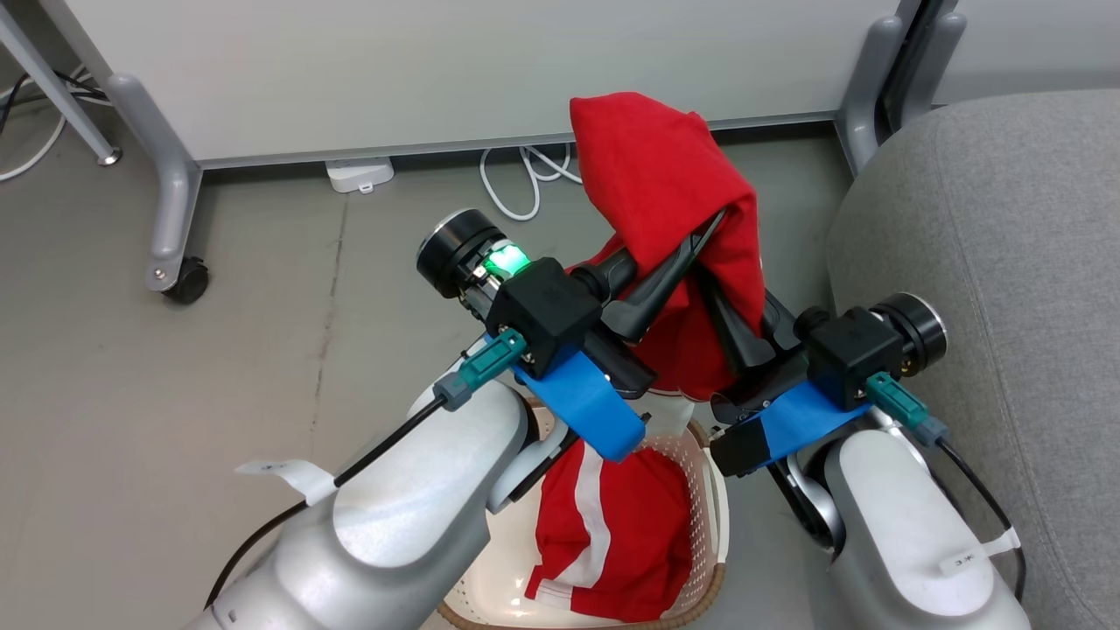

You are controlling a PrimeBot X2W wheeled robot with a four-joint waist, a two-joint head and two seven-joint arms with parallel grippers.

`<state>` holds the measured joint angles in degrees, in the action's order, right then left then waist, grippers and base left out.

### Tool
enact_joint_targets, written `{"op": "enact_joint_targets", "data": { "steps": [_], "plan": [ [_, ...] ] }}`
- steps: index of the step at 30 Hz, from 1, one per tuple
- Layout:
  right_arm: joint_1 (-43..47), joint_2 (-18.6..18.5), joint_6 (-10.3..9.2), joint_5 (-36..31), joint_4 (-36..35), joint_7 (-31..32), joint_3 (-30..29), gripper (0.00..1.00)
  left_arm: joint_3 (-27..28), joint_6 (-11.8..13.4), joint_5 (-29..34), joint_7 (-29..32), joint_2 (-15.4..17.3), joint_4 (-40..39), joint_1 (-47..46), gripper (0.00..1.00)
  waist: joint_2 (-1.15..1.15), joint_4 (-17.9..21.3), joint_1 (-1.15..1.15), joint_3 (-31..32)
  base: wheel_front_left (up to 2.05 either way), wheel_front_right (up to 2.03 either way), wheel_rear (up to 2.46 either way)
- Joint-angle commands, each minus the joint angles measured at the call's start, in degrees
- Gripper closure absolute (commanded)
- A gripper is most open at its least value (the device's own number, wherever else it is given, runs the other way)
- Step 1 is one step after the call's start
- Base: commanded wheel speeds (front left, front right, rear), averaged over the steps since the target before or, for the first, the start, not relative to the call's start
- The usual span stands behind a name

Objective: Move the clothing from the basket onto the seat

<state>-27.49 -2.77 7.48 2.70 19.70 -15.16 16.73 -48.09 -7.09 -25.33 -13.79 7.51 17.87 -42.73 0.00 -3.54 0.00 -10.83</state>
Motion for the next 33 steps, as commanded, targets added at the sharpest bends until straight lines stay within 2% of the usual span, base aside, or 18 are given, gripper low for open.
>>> {"op": "enact_joint_targets", "data": {
  "steps": [1,9,10,24,33],
  "plan": [
    [0.17,-0.2,0.03,0.34,-0.36,0.0,-0.09,1.0,-0.06,0.23,-0.36,-0.33,0.4,0.27,-0.79,1.0,0.0,0.02,0.0,-0.01,0.0,0.0,0.0],
    [0.21,-0.2,0.03,0.63,-0.54,0.0,-0.44,1.0,-0.28,0.63,-0.29,-0.36,0.42,0.67,-0.7,1.0,0.0,-0.07,0.0,0.04,0.0,0.0,0.0],
    [0.16,-0.2,0.03,0.6,-0.55,0.0,-0.68,1.0,-0.25,0.87,-0.39,-0.37,0.35,0.82,-0.6,0.0,0.0,-0.11,0.0,0.07,0.0,0.0,0.0],
    [1.27,-0.19,0.03,-0.18,-2.09,0.0,-6.52,1.0,-1.04,1.67,-0.75,-0.5,1.2,1.84,1.54,0.0,0.0,-0.01,0.0,-0.09,0.0,0.0,0.0],
    [1.98,-0.16,0.03,-1.52,-3.68,-0.01,-12.13,1.0,-0.98,2.55,-0.64,-0.8,2.27,1.34,2.58,0.0,0.0,2.55,0.0,-1.75,0.0,0.0,0.0]
  ]
}}
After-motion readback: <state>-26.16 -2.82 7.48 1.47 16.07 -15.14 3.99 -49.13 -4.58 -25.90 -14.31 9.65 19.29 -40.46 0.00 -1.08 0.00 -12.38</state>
